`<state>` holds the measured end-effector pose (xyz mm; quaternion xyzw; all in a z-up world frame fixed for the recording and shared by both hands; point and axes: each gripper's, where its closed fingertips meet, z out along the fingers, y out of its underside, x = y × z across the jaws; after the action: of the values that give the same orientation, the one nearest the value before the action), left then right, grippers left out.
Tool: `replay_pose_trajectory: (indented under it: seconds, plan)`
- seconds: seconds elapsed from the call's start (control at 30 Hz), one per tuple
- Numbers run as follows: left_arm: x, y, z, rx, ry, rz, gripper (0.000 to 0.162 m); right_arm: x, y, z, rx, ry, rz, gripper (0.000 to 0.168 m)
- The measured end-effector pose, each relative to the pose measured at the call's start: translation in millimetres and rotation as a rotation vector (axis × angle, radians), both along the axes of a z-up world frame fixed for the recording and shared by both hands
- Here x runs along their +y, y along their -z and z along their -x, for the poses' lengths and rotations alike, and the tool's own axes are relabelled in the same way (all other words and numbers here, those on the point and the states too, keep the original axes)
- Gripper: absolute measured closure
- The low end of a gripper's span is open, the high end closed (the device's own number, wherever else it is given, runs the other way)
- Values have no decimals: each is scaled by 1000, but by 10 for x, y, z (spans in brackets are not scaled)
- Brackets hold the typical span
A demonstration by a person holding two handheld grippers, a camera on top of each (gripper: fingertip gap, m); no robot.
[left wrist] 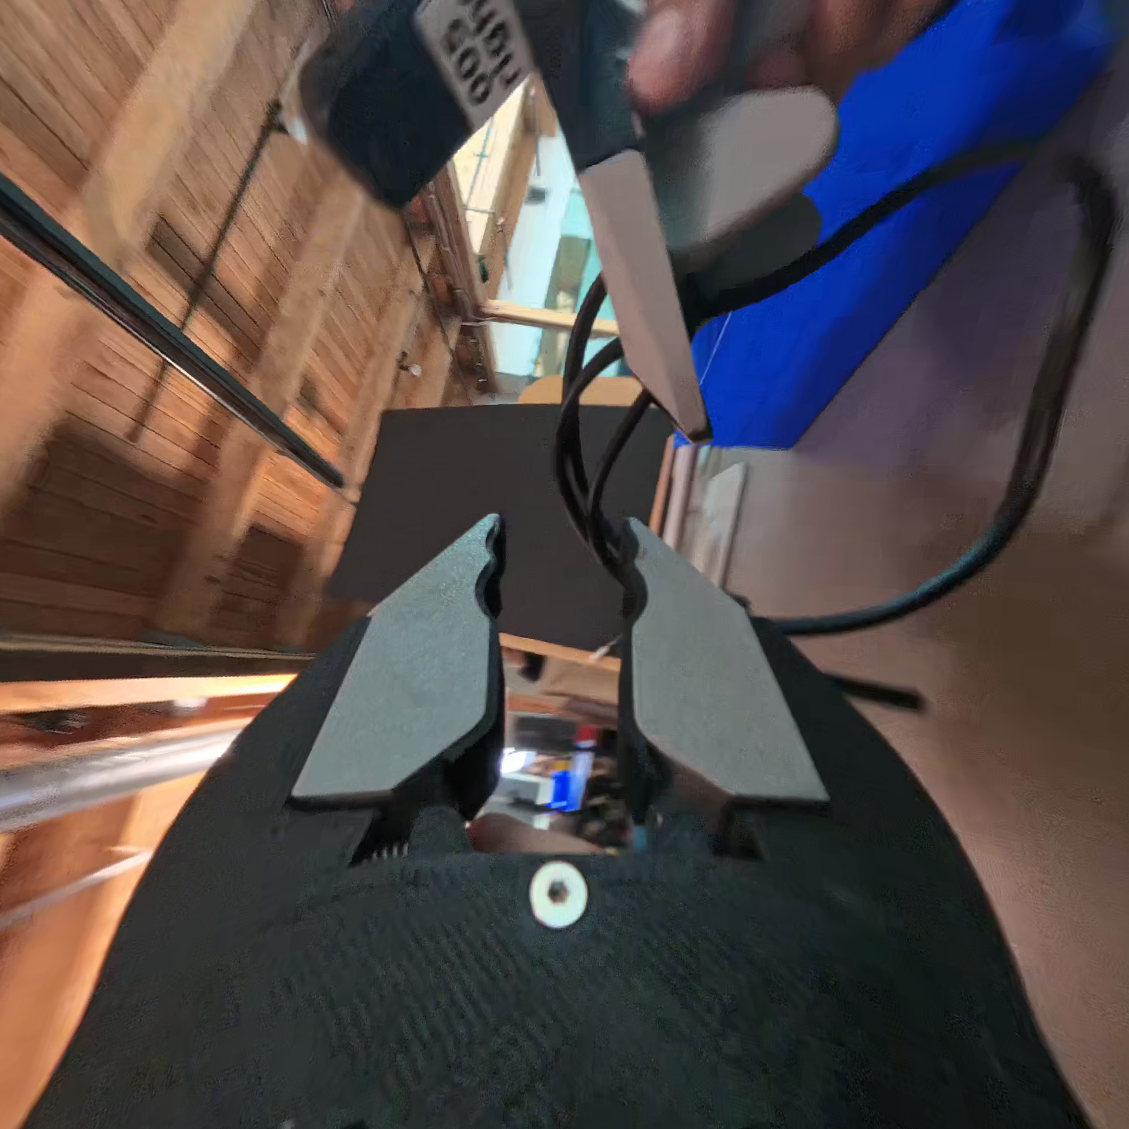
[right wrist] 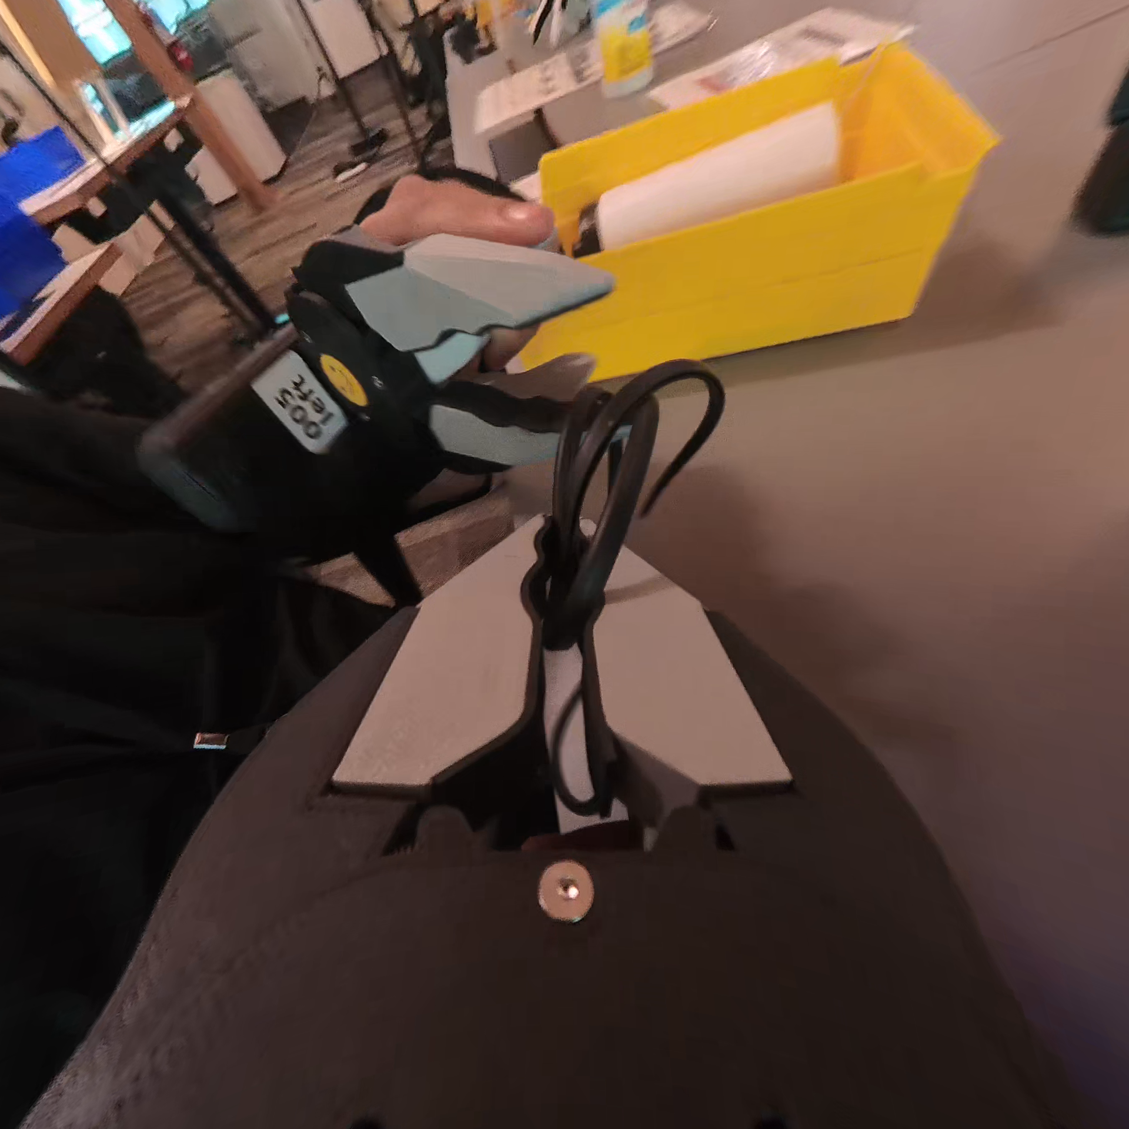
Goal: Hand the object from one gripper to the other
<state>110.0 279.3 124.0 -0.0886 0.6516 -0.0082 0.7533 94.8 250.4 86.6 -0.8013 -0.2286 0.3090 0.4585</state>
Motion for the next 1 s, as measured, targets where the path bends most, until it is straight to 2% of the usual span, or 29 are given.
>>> replay_pose_trajectory:
  seconds: [0.1, 0.17, 0.27, 0.4, 0.5, 0.6, 0.67, 0.77, 0.87, 1.0]
  plan:
    - [-50, -108, 177, 54, 136, 296, 107, 40, -165, -271, -29, 132, -79, 167]
    - [-69, -148, 268, 96, 207, 479, 102, 48, -283, -405, -79, 195, -165, 167]
    - [-44, -79, 220, 196, 198, 732, 85, 40, -550, -491, -100, 259, -325, 167]
    - [-125, -28, 1, 233, 220, 1036, 81, -39, -770, -385, -91, 226, -458, 167]
    - [-311, 130, -131, 352, 275, 1249, 79, -63, -801, -275, -102, 192, -491, 167]
    - [-414, 251, -228, 393, 260, 1278, 71, -64, -777, -171, -85, 163, -468, 167]
    - [-483, 287, -261, 399, 260, 1248, 73, -90, -744, -74, -66, 118, -436, 167]
    - [-474, 363, -288, 400, 227, 1148, 67, -314, -698, 219, 37, -88, -339, 166]
    - [-622, 312, -217, 421, 346, 1117, 64, -493, -664, 368, 110, -223, -256, 166]
    - [-851, 211, -108, 456, 502, 1154, 64, -565, -688, 457, 196, -290, -206, 166]
